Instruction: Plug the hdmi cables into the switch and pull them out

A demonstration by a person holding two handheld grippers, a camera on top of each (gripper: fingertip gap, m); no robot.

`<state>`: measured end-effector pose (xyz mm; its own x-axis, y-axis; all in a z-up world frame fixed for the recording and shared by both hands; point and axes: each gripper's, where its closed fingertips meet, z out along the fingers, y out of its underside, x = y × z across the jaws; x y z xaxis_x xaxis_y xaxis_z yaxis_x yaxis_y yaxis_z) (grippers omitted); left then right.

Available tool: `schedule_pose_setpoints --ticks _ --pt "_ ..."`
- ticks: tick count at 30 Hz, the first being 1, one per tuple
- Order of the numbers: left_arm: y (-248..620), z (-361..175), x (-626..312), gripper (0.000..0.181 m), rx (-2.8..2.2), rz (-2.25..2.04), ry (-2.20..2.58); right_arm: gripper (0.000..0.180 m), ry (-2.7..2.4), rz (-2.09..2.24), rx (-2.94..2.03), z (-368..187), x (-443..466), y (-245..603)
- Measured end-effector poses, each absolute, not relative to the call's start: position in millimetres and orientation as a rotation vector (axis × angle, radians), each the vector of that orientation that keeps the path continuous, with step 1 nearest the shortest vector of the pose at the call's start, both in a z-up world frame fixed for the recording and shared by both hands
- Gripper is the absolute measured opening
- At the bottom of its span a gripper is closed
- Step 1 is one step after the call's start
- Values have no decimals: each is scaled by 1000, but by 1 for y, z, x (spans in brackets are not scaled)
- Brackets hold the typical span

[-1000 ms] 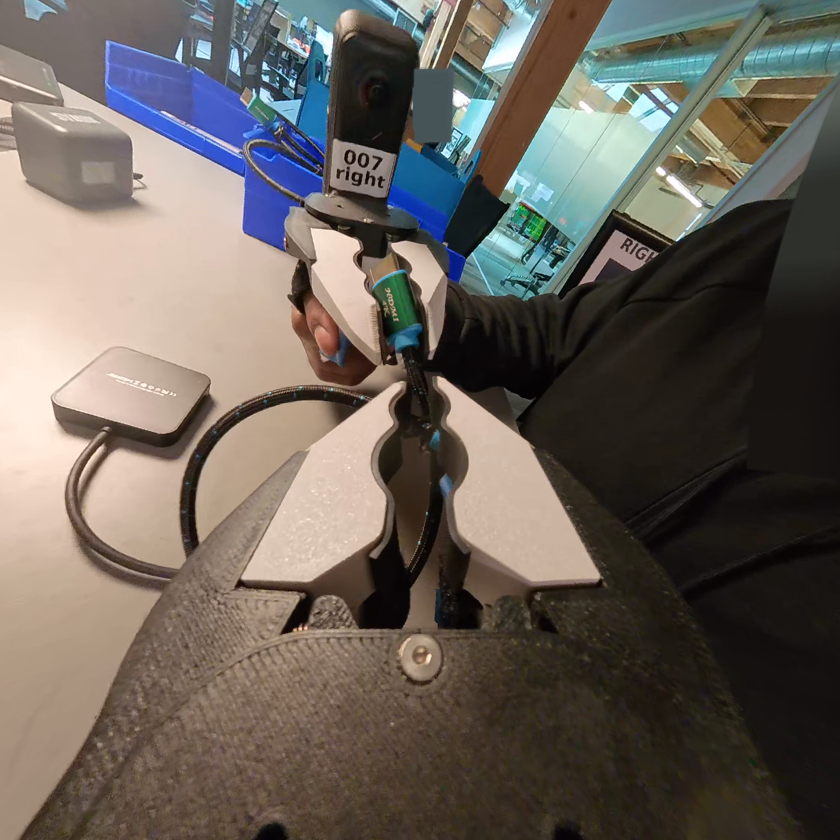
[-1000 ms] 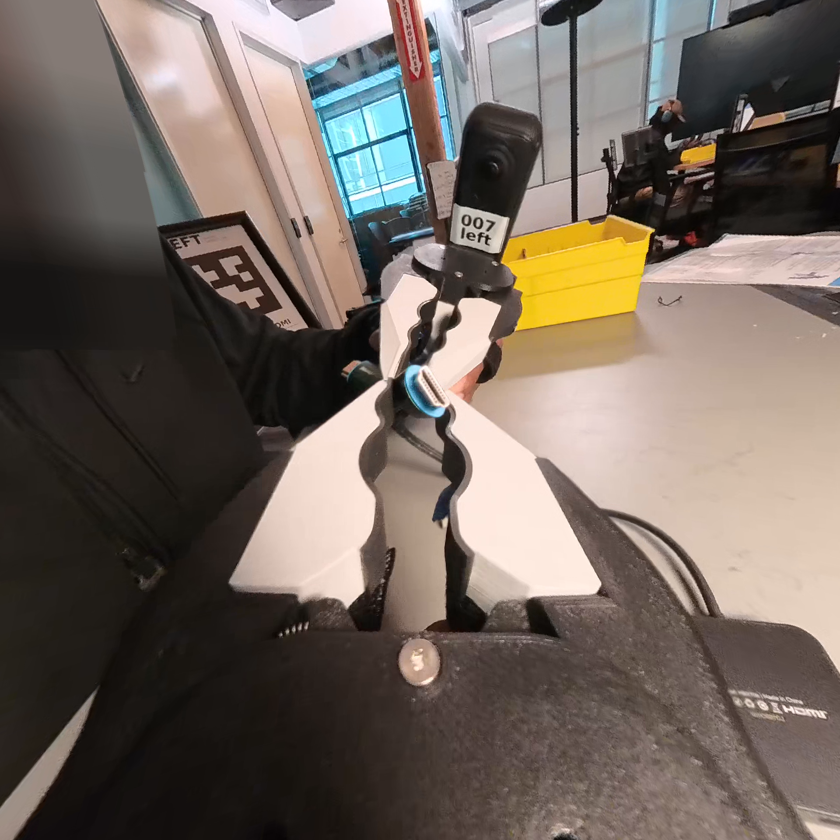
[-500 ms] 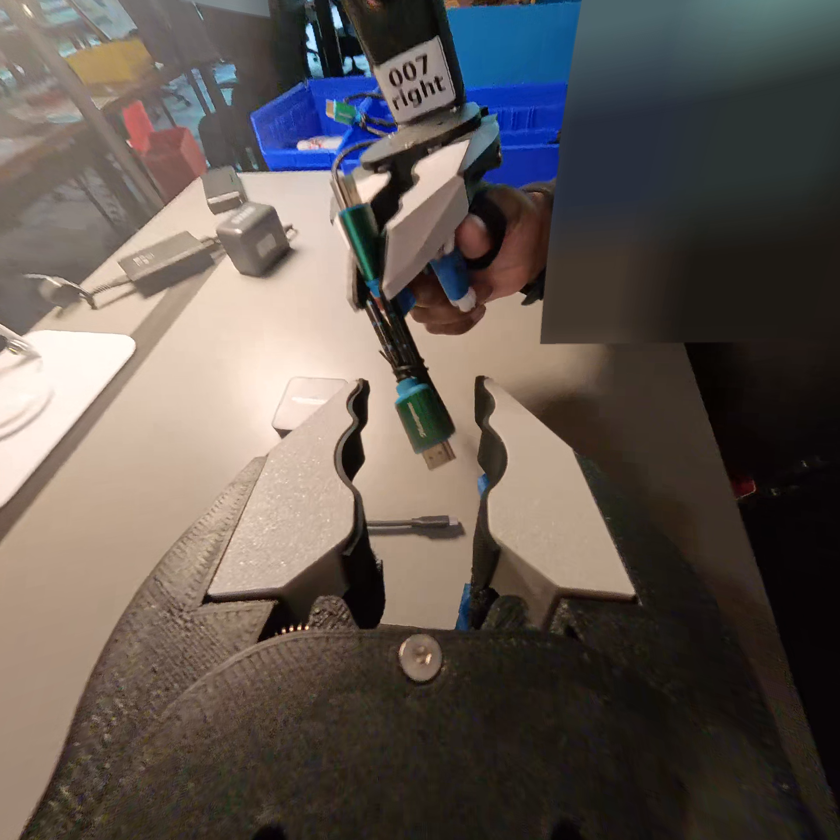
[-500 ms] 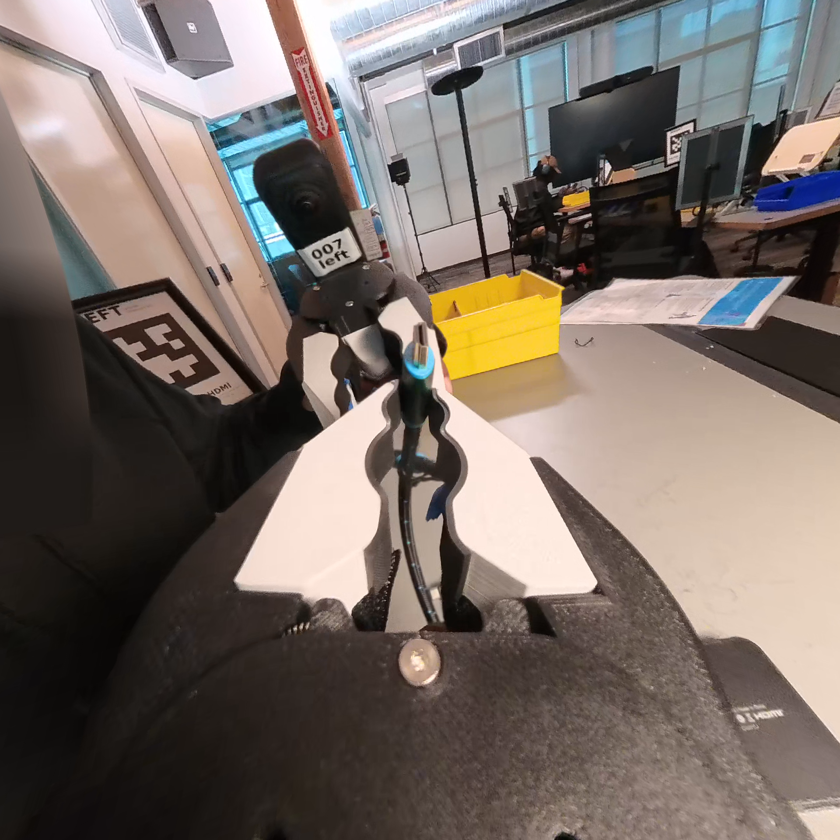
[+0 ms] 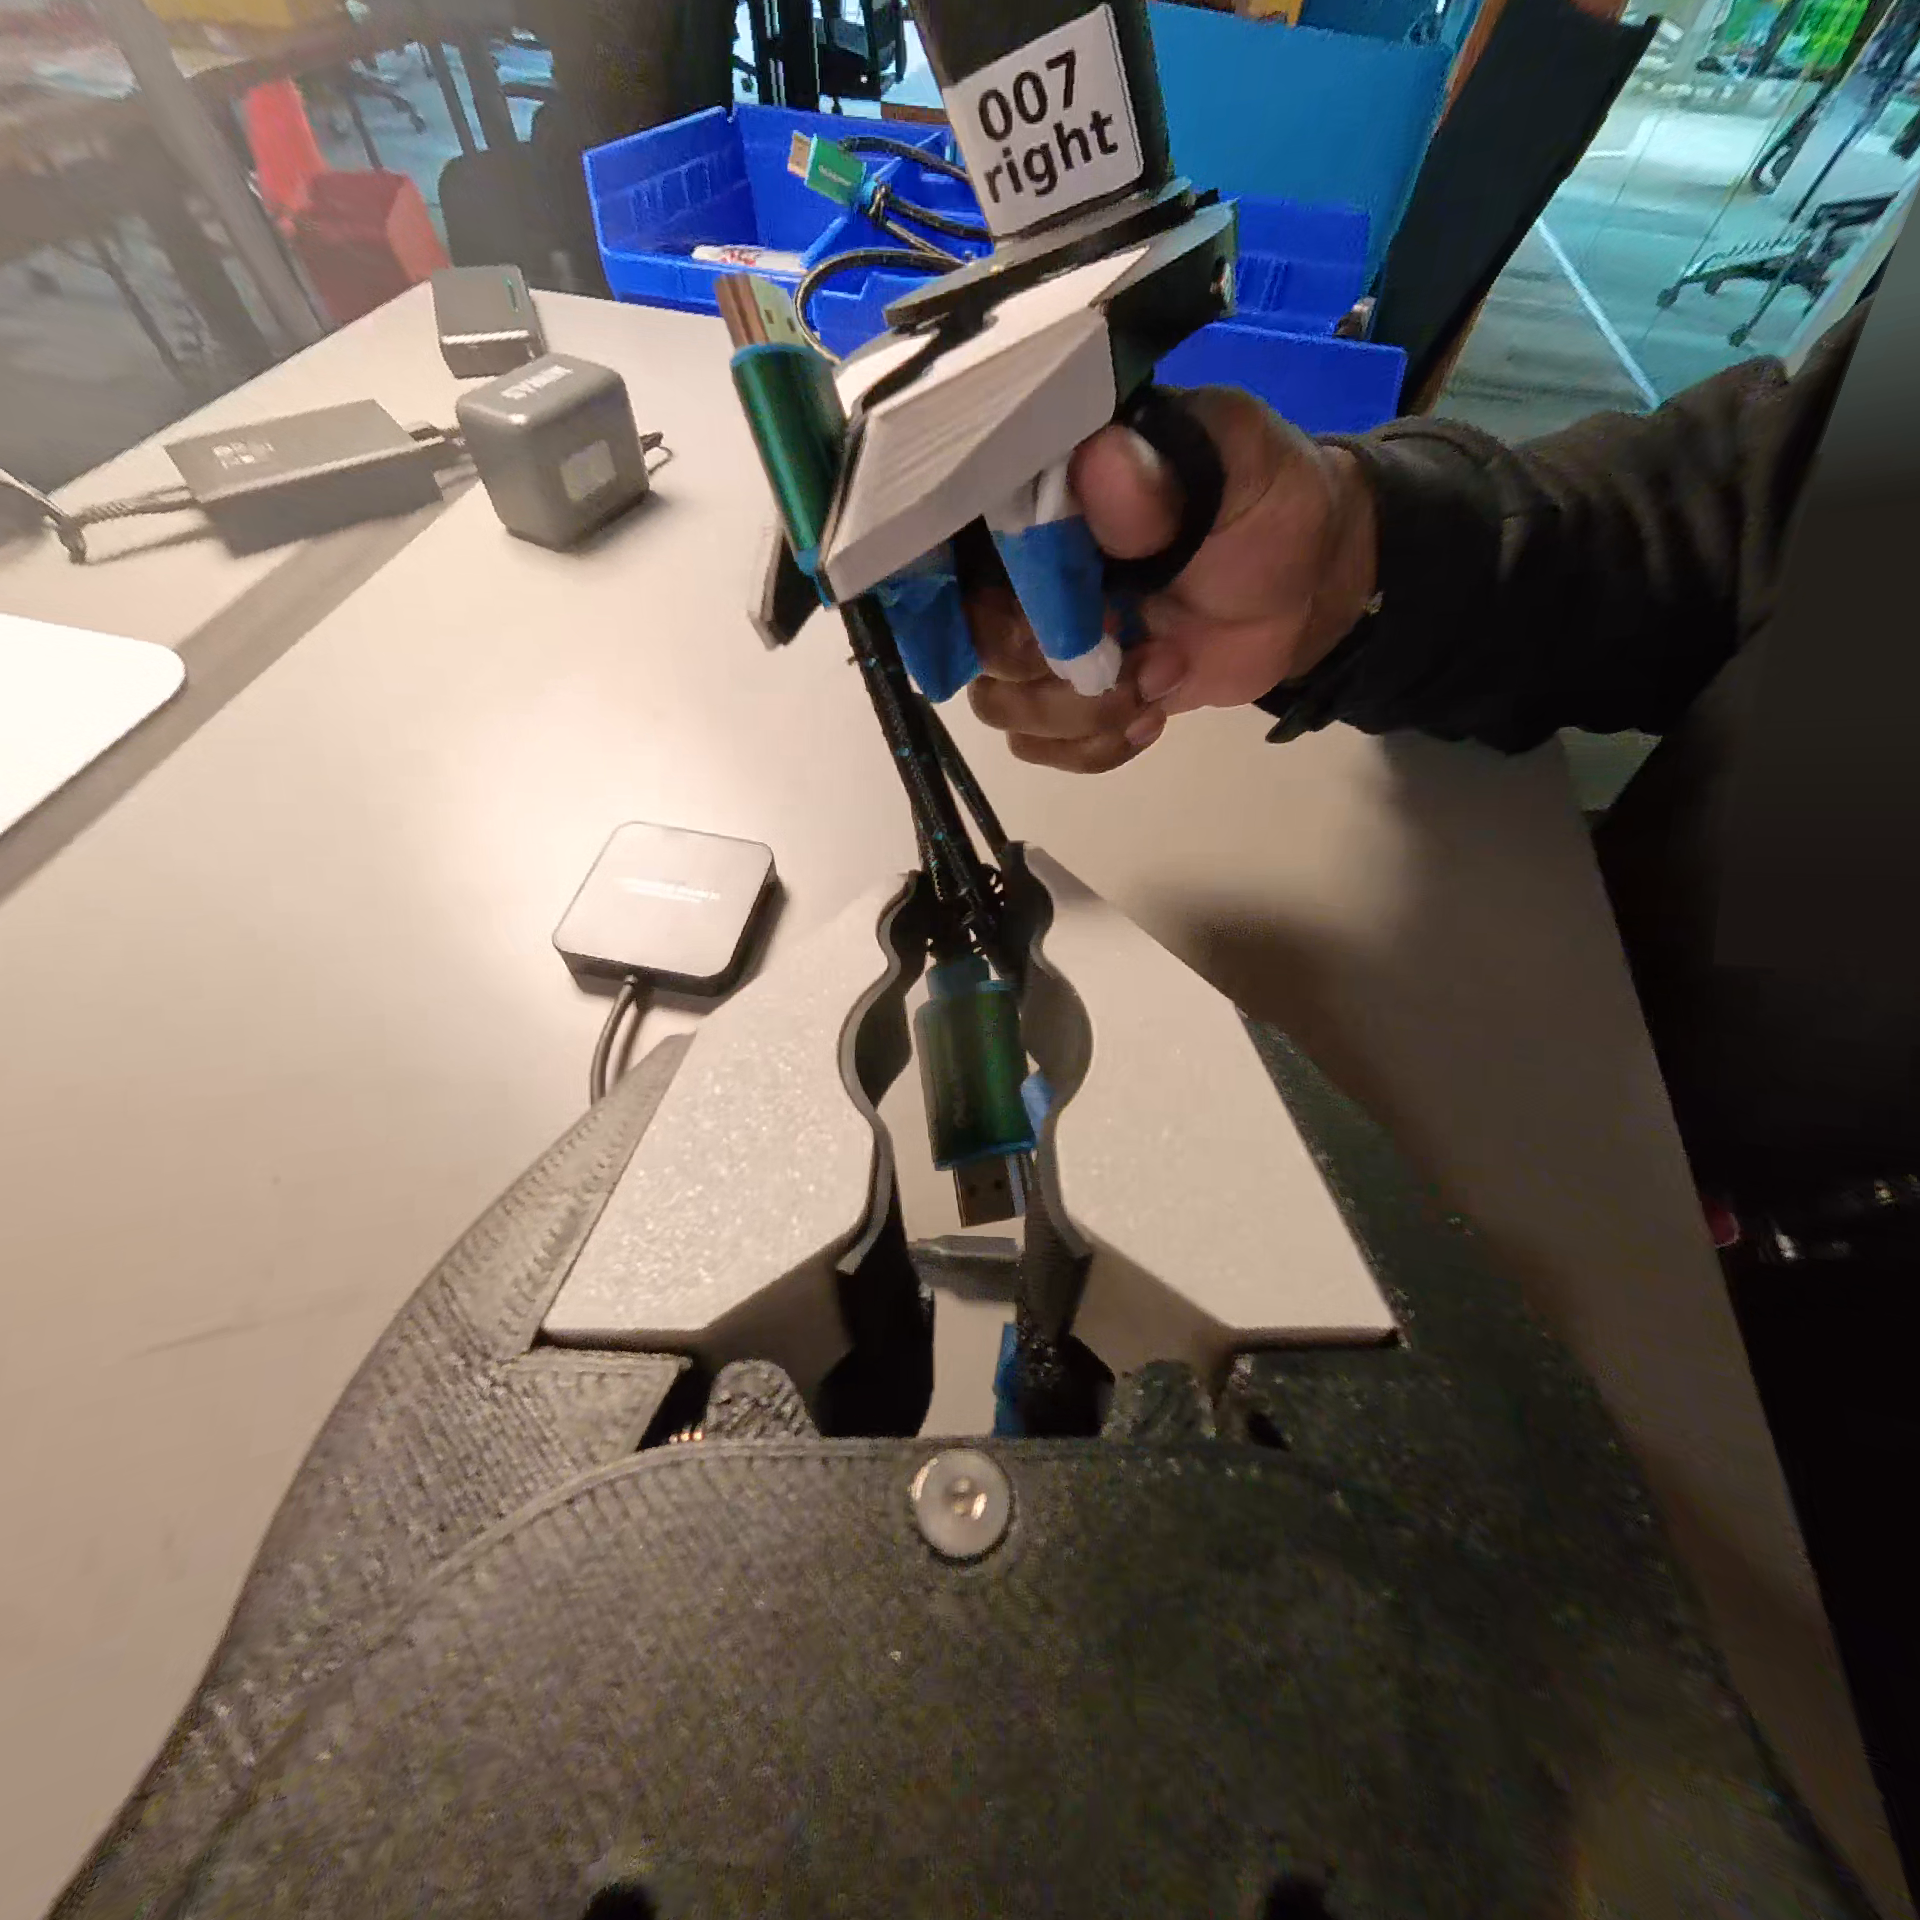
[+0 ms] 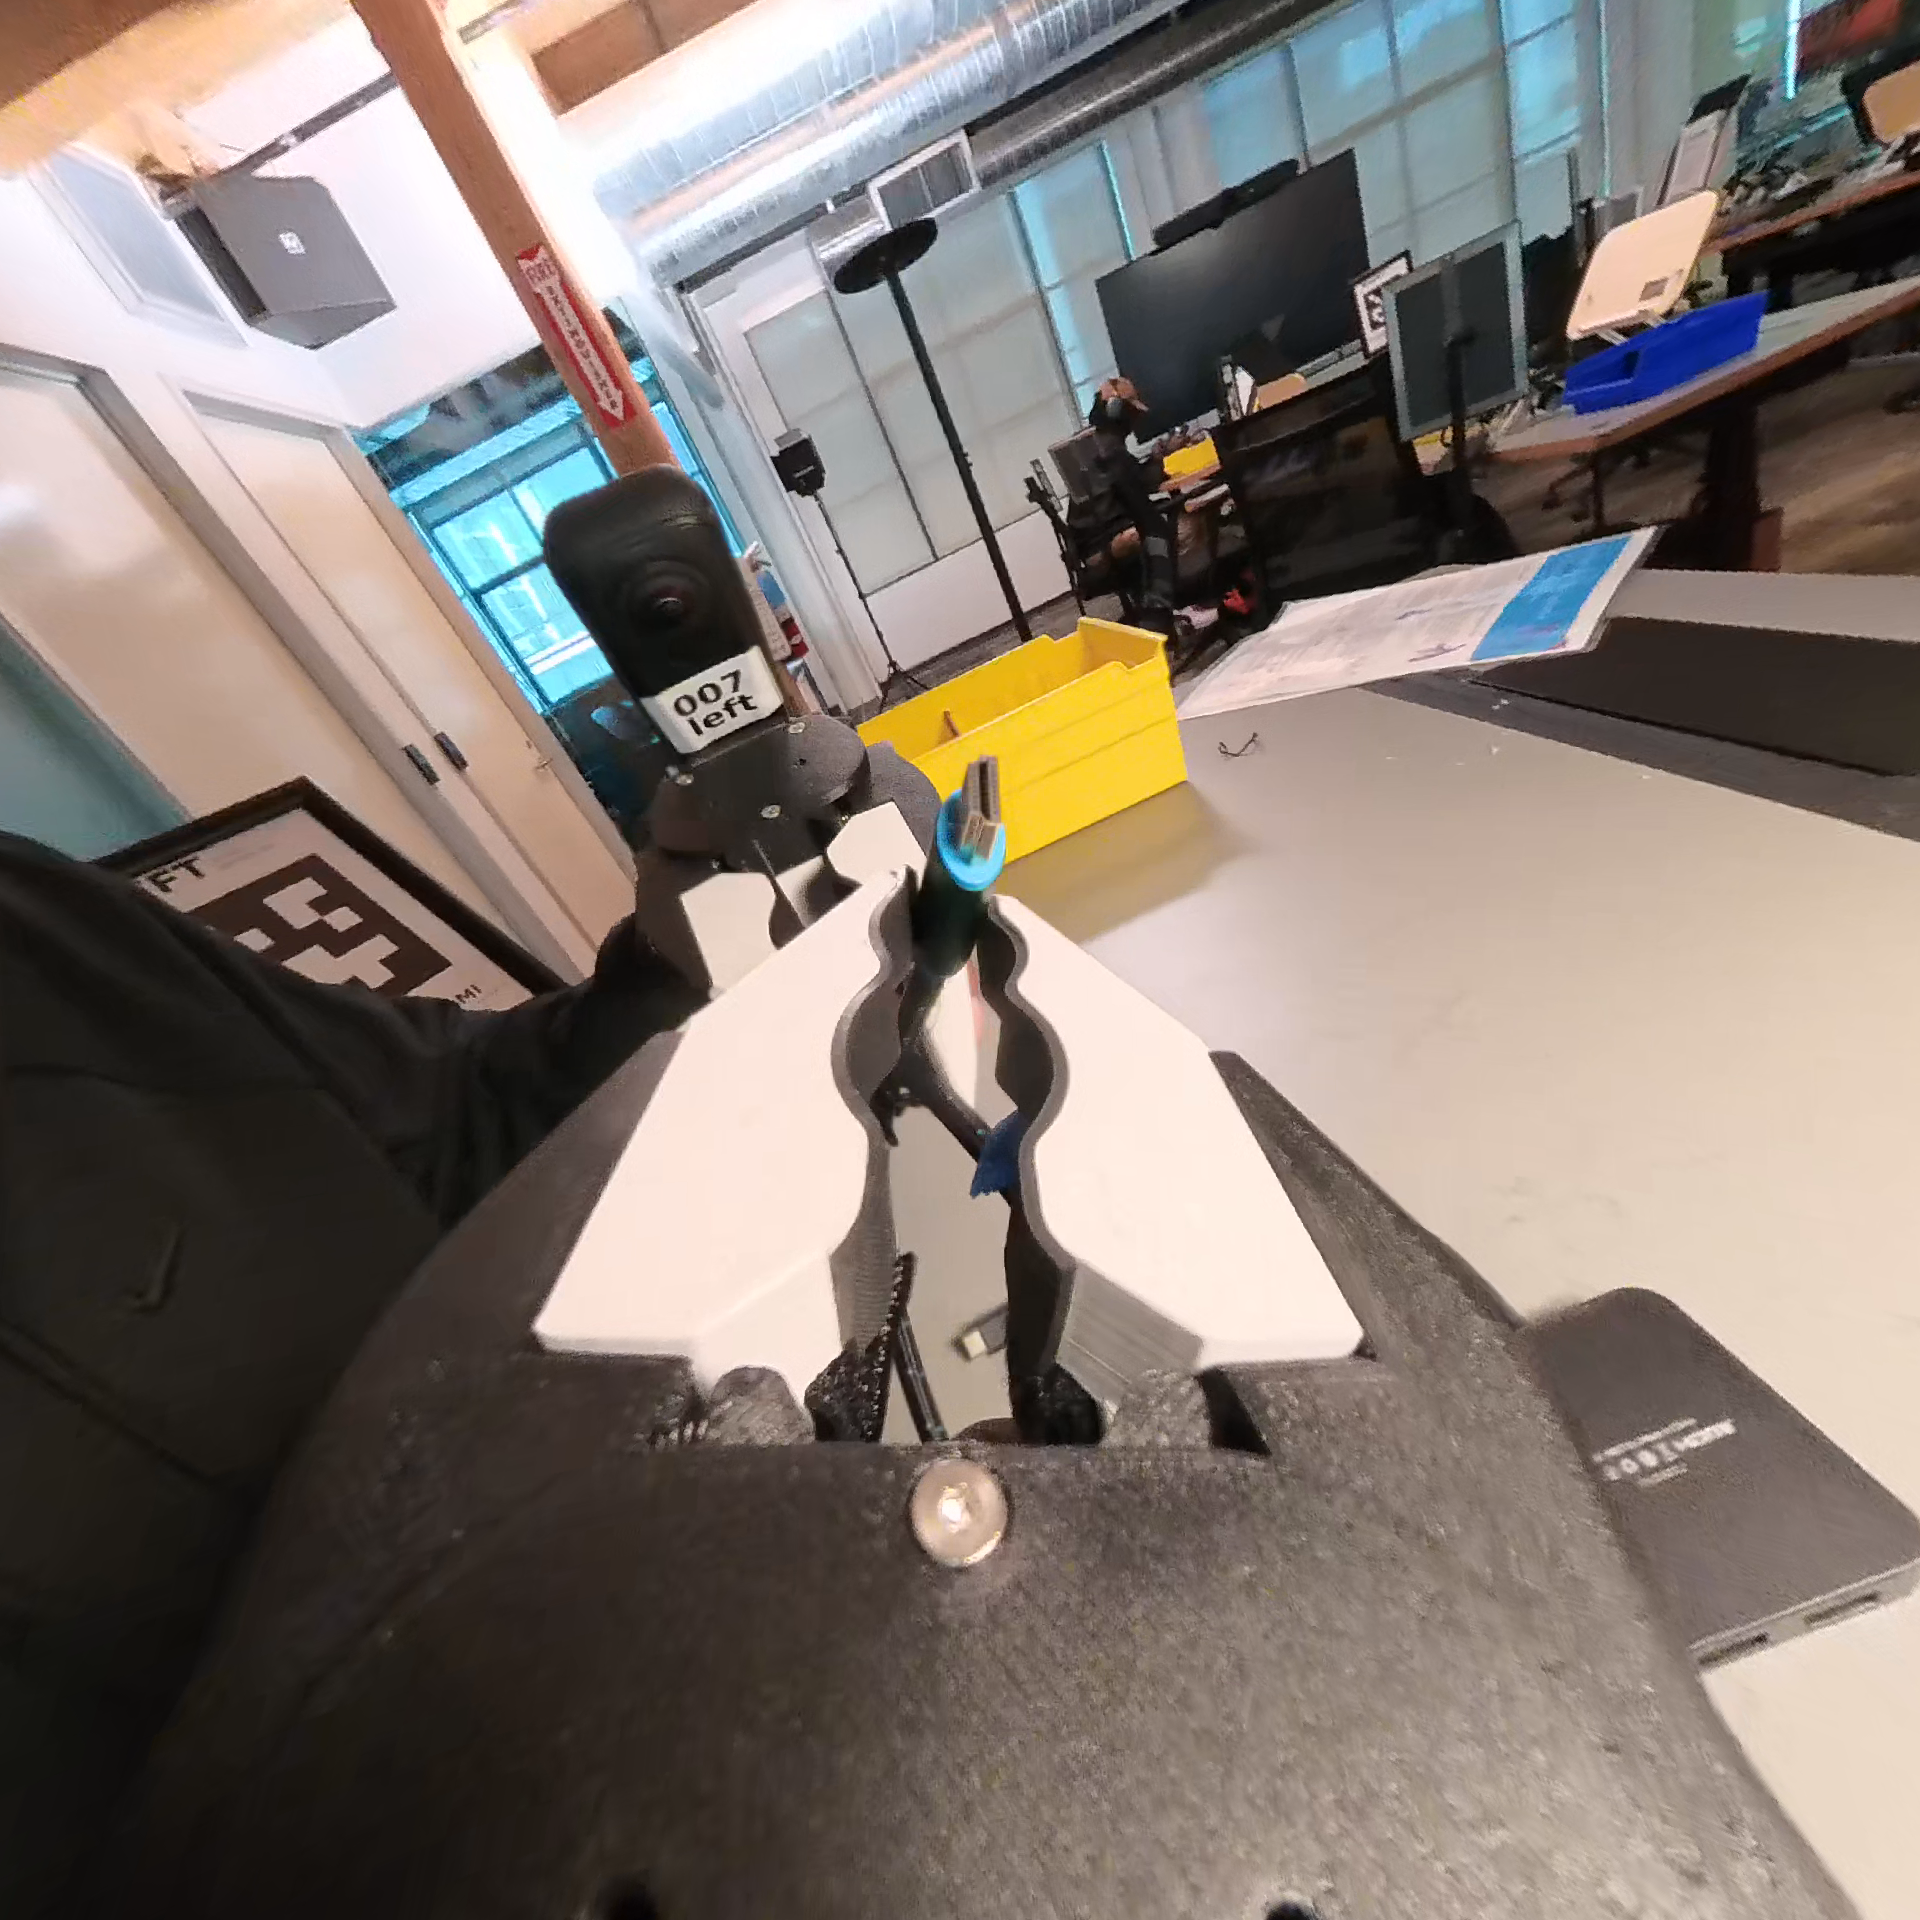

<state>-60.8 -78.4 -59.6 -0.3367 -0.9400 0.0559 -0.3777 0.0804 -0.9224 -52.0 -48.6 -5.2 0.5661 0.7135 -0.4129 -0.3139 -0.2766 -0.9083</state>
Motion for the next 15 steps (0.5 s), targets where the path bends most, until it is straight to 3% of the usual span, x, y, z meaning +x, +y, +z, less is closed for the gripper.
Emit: schedule_pose_setpoints --ticks 15 --pt "-86 -70 -70 19 -1424 -1593 1771 10 -243 1083 -1534 -7 -32 -50"
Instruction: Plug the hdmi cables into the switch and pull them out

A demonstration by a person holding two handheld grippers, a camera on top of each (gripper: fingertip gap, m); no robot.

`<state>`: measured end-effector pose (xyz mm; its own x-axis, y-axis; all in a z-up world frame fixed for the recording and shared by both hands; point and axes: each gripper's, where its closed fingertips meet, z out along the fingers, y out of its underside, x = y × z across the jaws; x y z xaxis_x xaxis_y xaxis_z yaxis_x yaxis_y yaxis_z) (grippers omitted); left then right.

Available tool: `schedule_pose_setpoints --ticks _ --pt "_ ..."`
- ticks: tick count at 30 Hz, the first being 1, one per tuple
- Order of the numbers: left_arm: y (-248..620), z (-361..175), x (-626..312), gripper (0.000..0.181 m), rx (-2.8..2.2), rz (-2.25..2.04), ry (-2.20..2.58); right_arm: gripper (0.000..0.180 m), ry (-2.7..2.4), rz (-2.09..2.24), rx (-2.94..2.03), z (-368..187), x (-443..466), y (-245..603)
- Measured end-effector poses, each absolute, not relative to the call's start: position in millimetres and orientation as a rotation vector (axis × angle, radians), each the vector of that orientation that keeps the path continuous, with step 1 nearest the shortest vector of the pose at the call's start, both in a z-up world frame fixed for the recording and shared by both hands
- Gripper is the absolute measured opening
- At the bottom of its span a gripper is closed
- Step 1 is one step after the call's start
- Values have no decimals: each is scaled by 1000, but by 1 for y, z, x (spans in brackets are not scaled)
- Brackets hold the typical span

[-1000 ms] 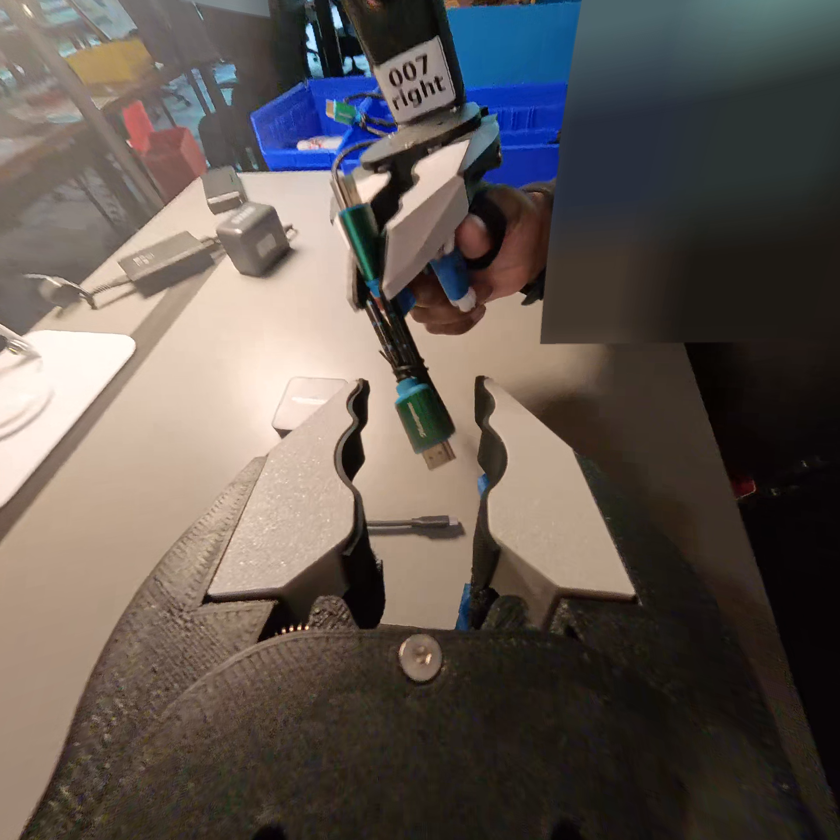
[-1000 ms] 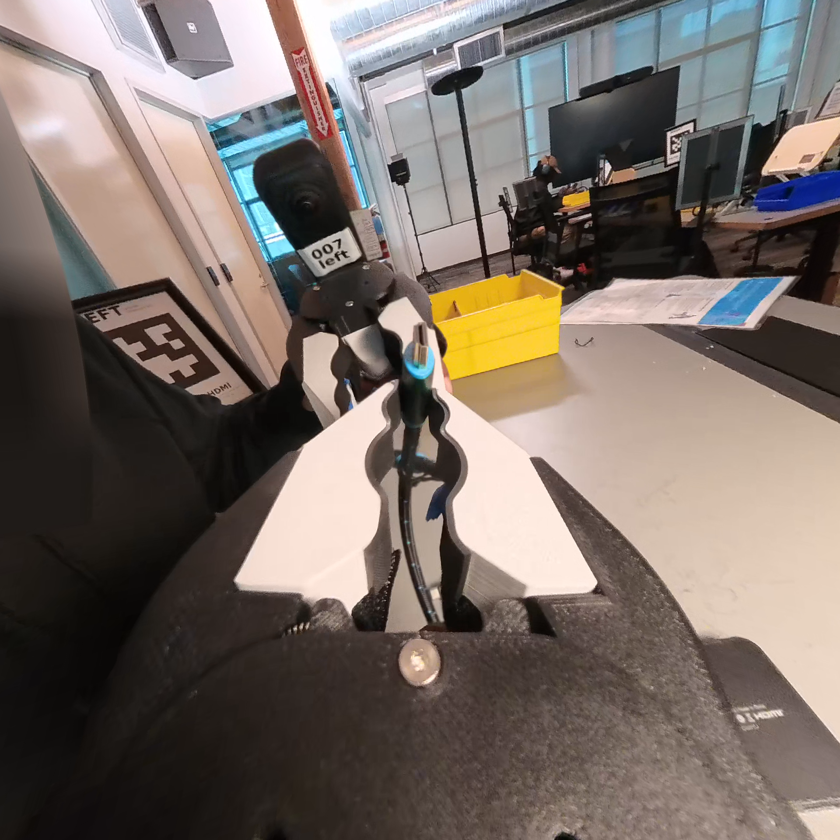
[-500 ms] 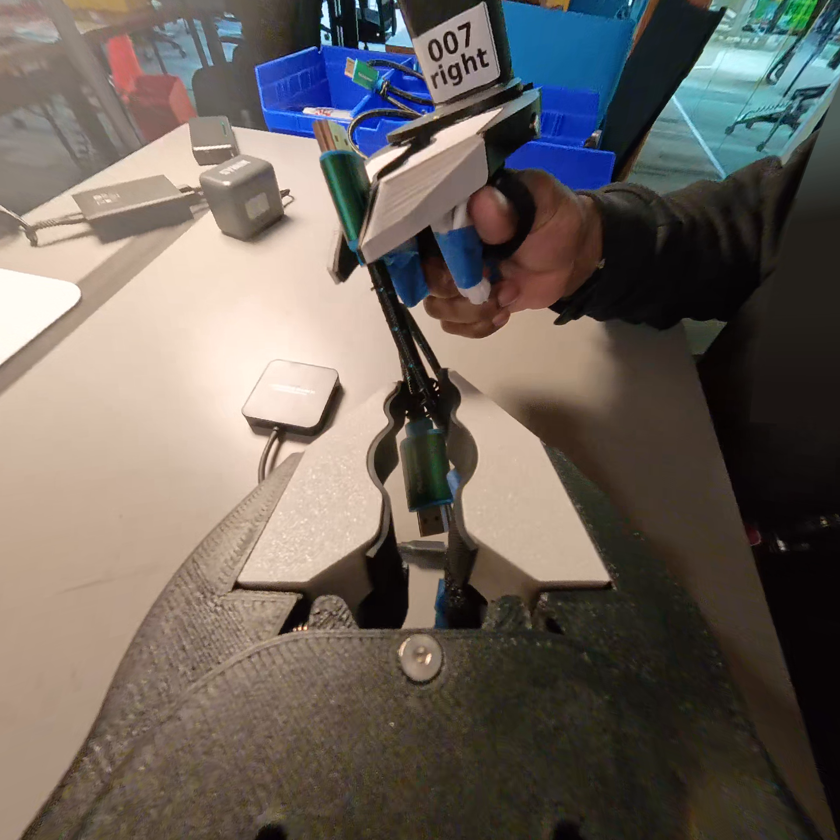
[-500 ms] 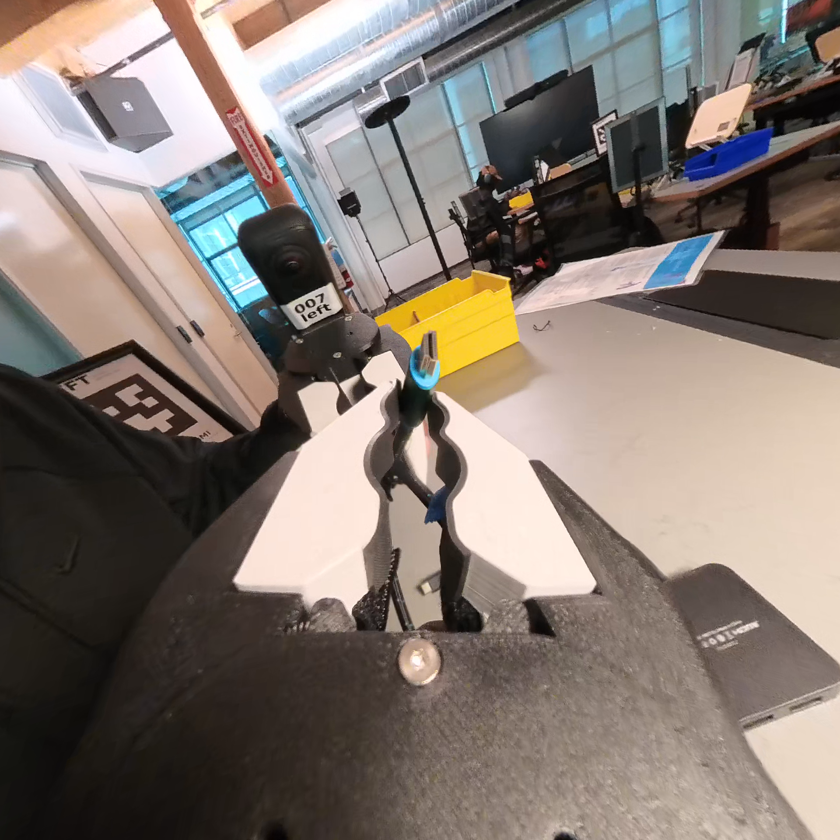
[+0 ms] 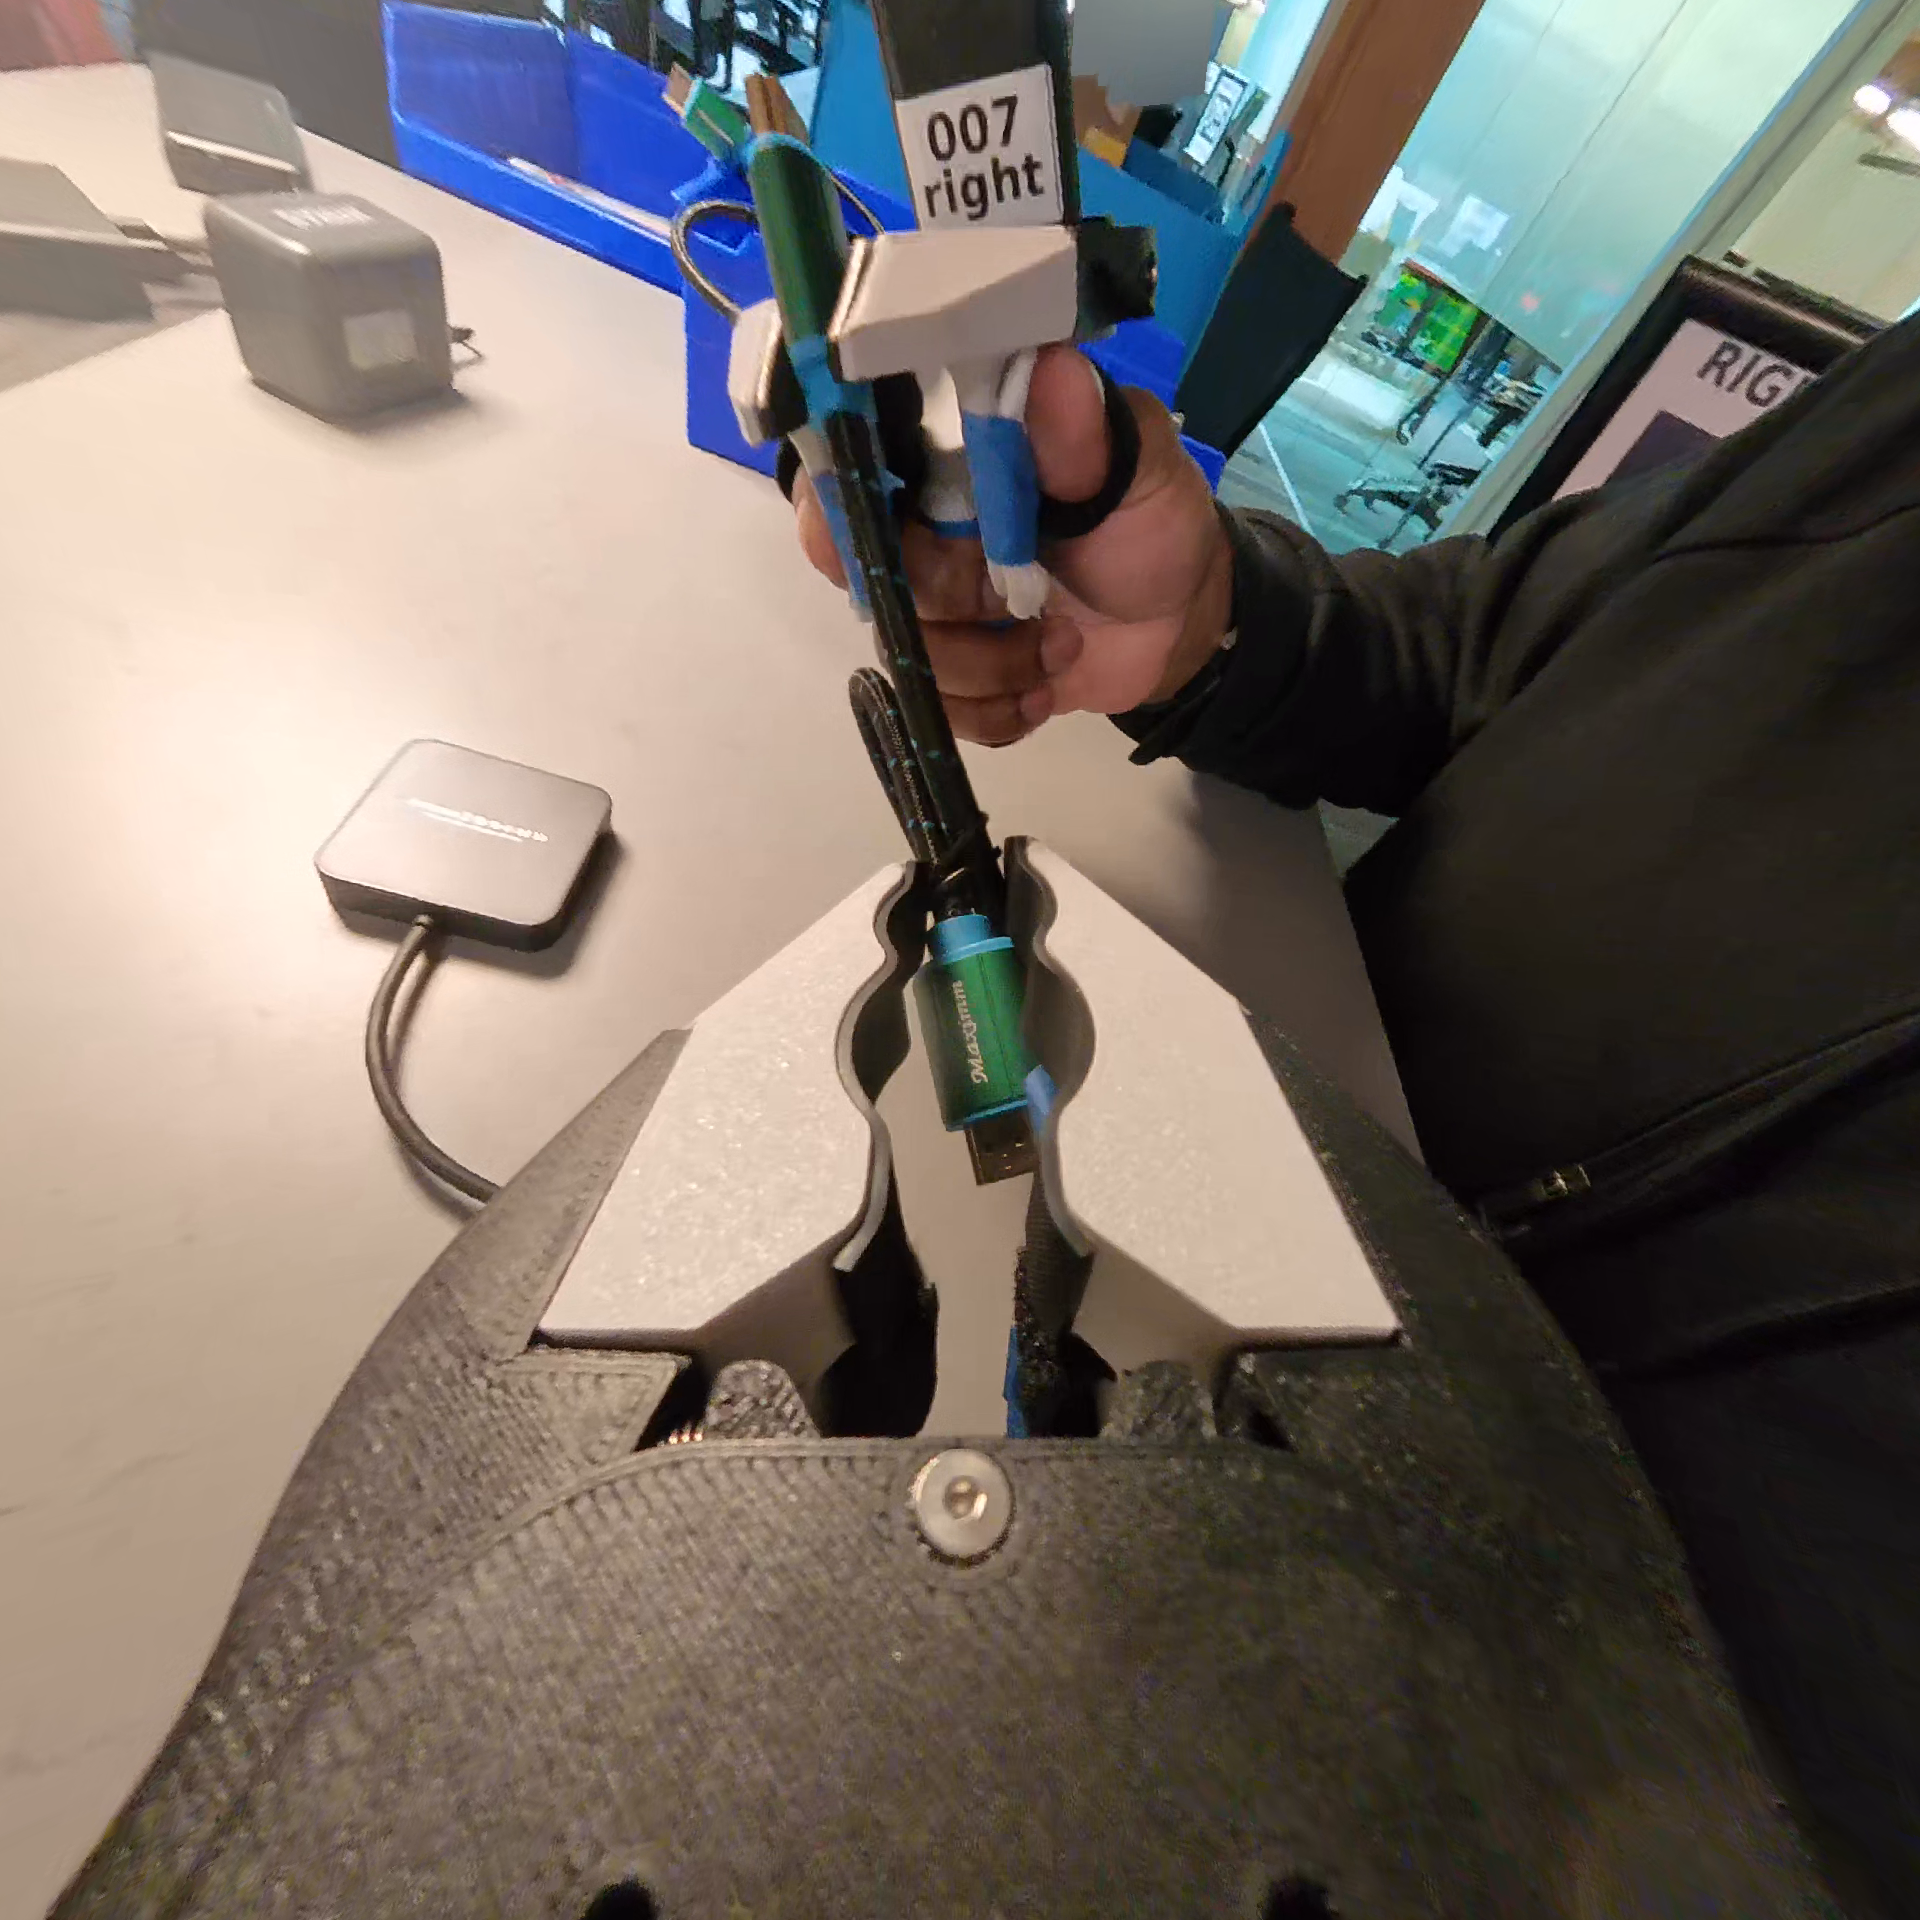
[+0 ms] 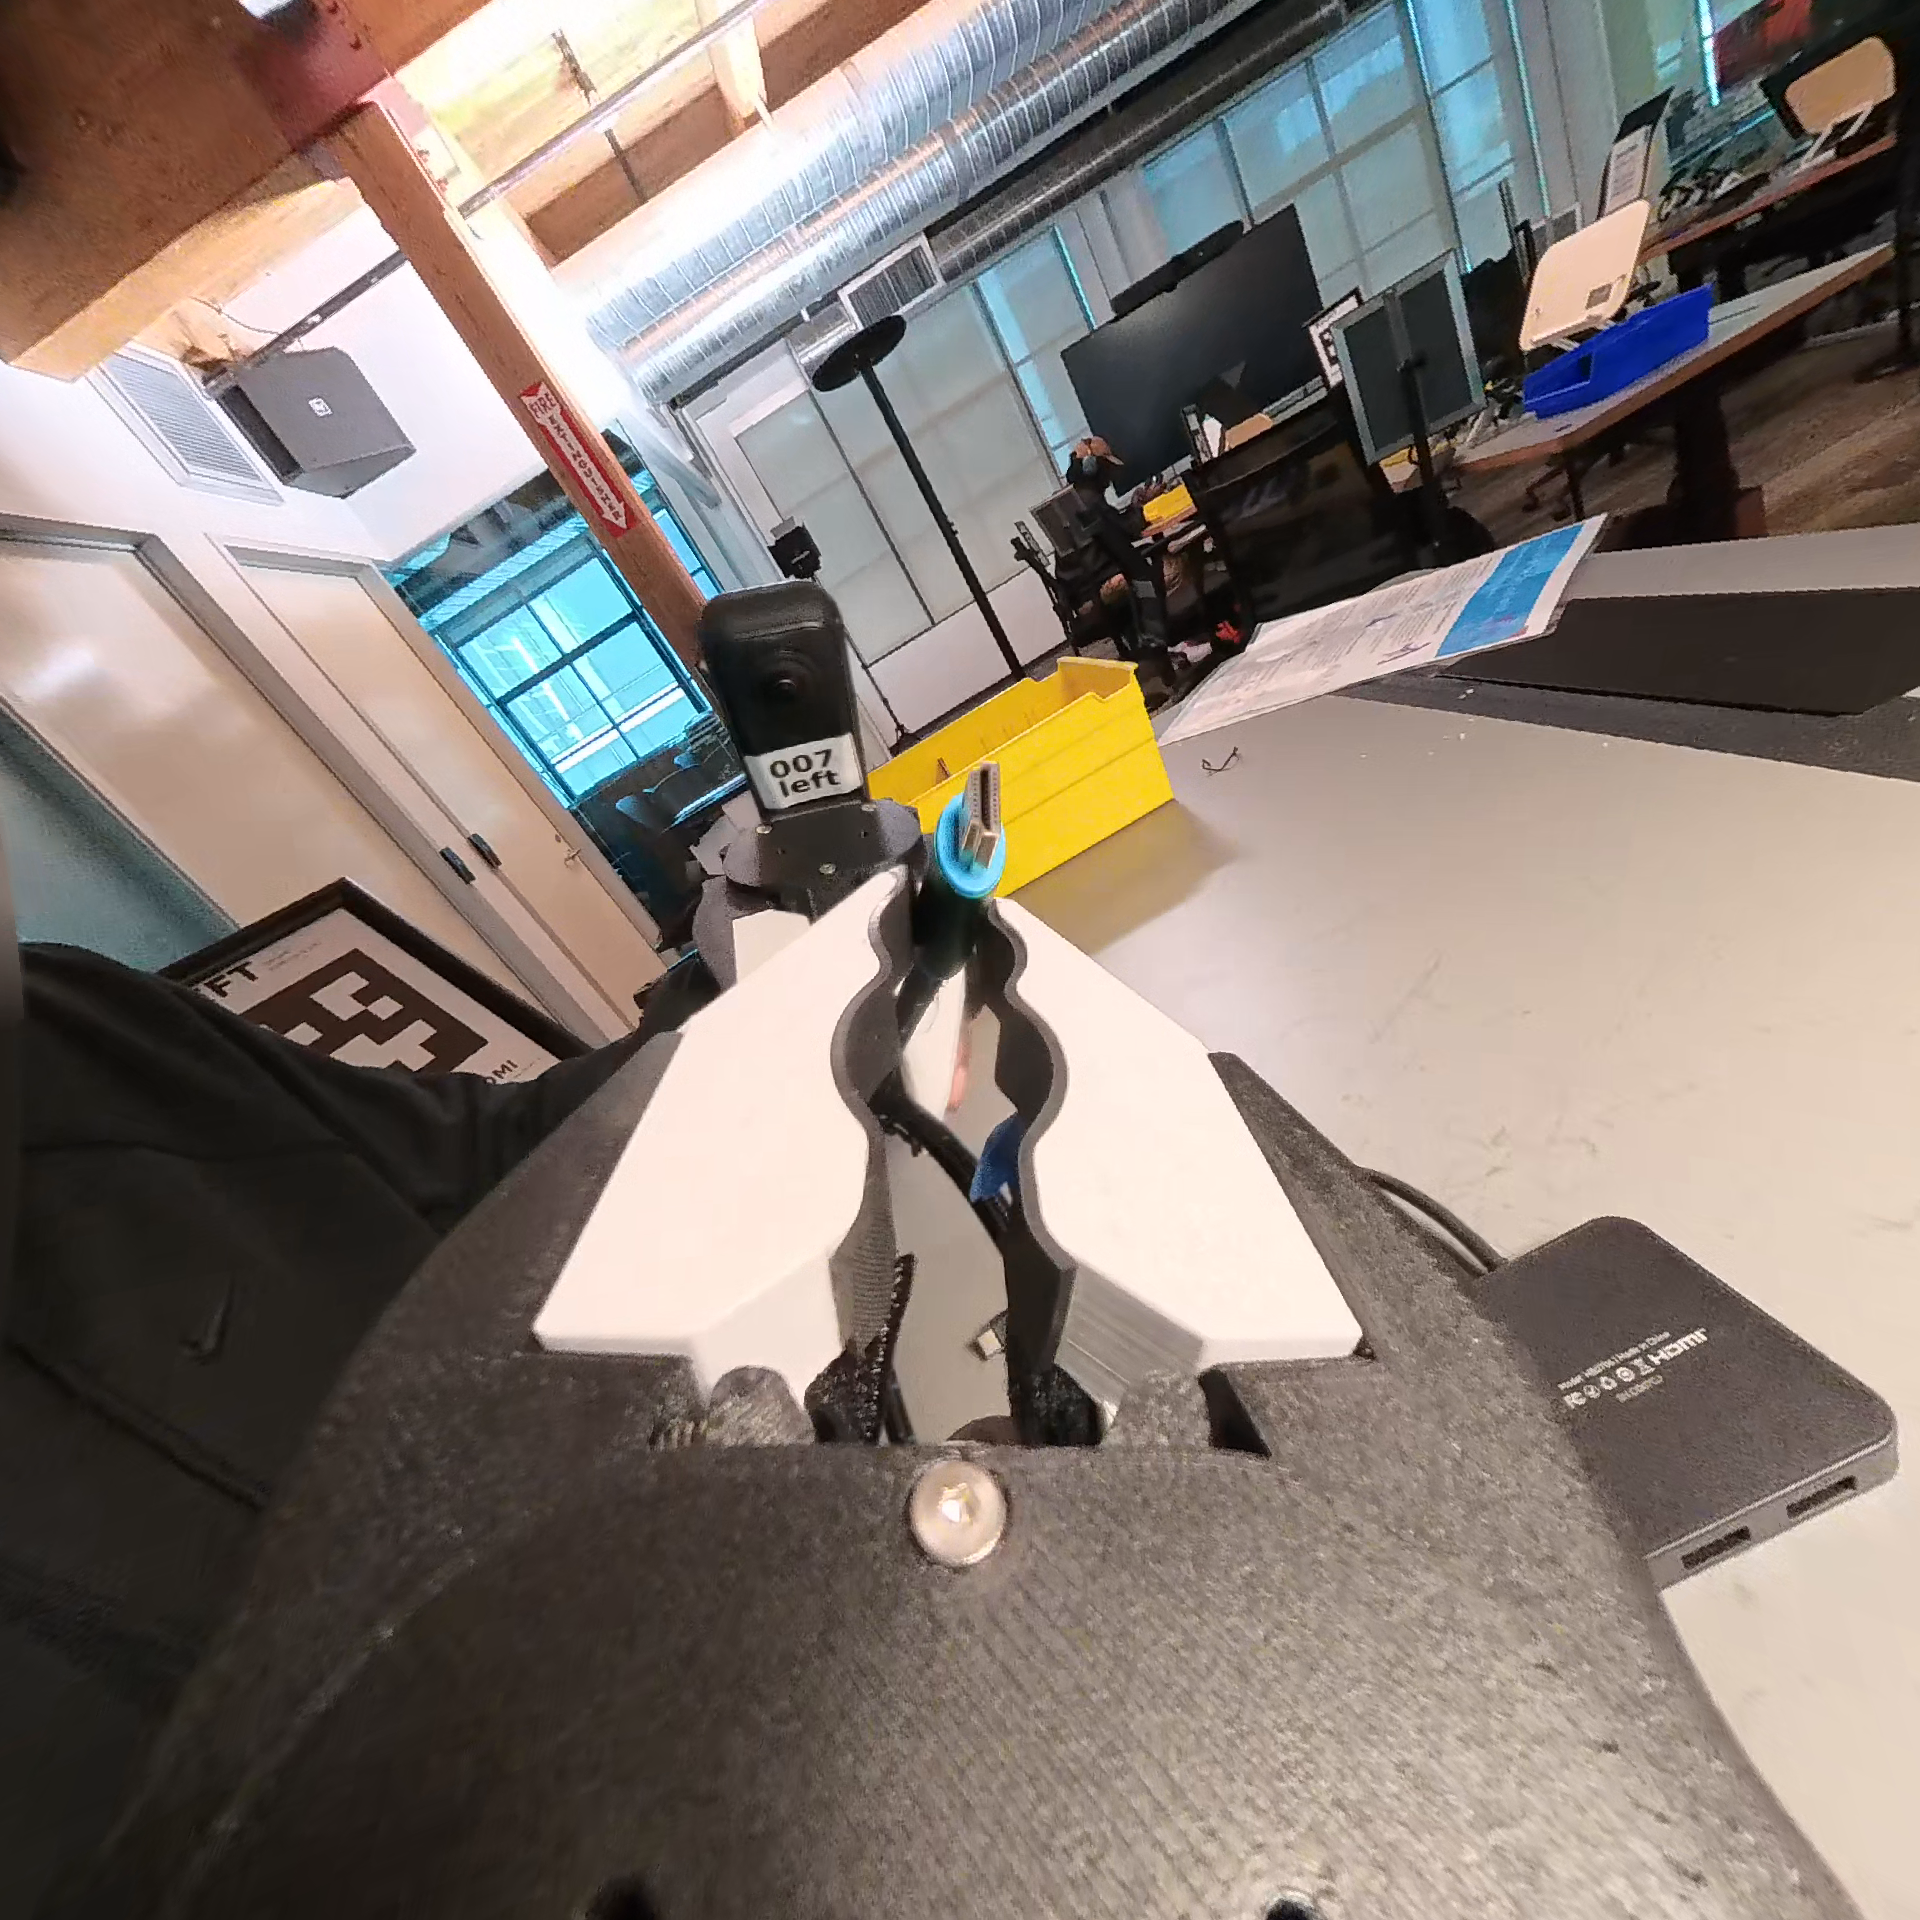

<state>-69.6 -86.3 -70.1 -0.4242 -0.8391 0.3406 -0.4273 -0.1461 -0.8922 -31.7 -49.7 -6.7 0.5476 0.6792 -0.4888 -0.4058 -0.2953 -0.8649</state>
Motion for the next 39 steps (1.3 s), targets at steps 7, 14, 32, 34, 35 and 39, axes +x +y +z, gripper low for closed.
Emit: schedule_pose_setpoints --ticks 7,14,32,34,35,39 --pt "-83 -97 -71 29 -1497 -1519 1849 11 -320 1201 -1642 -33 -45 -53" --pt "-67 -90 -48 63 -1538 -1532 1654 11 -320 1261 -1779 -67 -55 -50" --pt "-68 -102 -34 7 -1689 -1707 1499 22 -475 1178 -1973 -117 -31 -57" --pt "-65 -102 -33 7 -1700 -1709 1473 4 -574 1168 -2025 -126 -43 -66" --pt "-64 -103 -32 8 -1706 -1709 1469 0 -608 1145 -2048 -130 -47 -69" --pt "-75 -98 -32 19 -1672 -1804 1491 1 -638 1122 -2155 -144 -58 -77"
